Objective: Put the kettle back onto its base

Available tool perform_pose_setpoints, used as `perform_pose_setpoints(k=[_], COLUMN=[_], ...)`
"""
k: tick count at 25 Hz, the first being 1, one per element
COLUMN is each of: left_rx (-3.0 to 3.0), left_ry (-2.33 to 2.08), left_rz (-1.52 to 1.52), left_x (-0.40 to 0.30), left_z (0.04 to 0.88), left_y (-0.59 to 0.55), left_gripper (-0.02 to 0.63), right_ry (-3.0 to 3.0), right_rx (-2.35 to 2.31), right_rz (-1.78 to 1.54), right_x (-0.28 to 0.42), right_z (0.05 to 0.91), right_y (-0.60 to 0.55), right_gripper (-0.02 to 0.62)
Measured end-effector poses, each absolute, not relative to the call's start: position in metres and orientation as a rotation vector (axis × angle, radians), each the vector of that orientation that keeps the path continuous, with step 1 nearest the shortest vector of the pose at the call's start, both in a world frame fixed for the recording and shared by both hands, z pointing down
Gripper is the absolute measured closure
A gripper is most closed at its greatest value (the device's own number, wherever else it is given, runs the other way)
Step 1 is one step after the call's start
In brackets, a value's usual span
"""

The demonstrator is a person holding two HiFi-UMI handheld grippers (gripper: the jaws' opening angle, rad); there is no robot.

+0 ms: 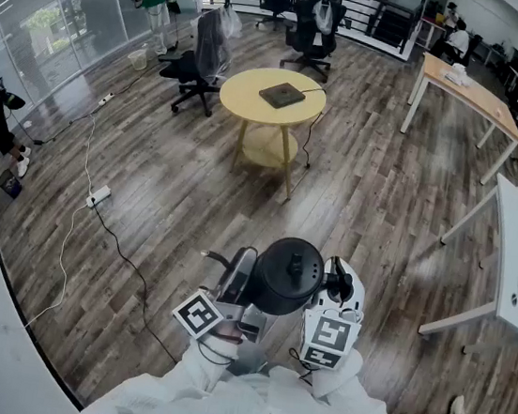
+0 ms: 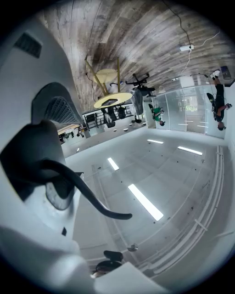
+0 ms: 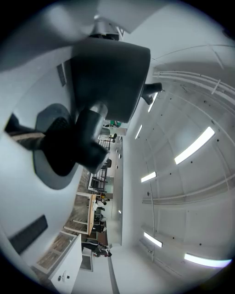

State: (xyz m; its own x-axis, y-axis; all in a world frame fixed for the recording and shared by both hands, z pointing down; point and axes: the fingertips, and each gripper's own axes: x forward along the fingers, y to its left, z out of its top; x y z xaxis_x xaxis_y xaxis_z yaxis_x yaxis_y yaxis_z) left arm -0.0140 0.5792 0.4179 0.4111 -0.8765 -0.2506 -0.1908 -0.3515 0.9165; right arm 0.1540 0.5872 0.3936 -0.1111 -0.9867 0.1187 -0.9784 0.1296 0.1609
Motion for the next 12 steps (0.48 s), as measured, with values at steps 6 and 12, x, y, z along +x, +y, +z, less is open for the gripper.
perform_pose_setpoints(k=[6, 12], left_rx=[1.780, 1.774], left_ry=[-0.908, -0.906], left_rz=[-0.983, -0.989], left_x=[-0.012, -0.019], left_z=[0.425, 0.428], left_y=[0.559, 0.528], left_gripper=[0.276, 0.276], right_ry=[-2.202, -2.204], right_rx=[1.963, 1.956], right_rz=[-0.041, -0.043], right_x=[0.153, 0.146], right_z=[0.402, 0.405], right_y=[0.566, 0.535], right_gripper=[0.568, 0.568])
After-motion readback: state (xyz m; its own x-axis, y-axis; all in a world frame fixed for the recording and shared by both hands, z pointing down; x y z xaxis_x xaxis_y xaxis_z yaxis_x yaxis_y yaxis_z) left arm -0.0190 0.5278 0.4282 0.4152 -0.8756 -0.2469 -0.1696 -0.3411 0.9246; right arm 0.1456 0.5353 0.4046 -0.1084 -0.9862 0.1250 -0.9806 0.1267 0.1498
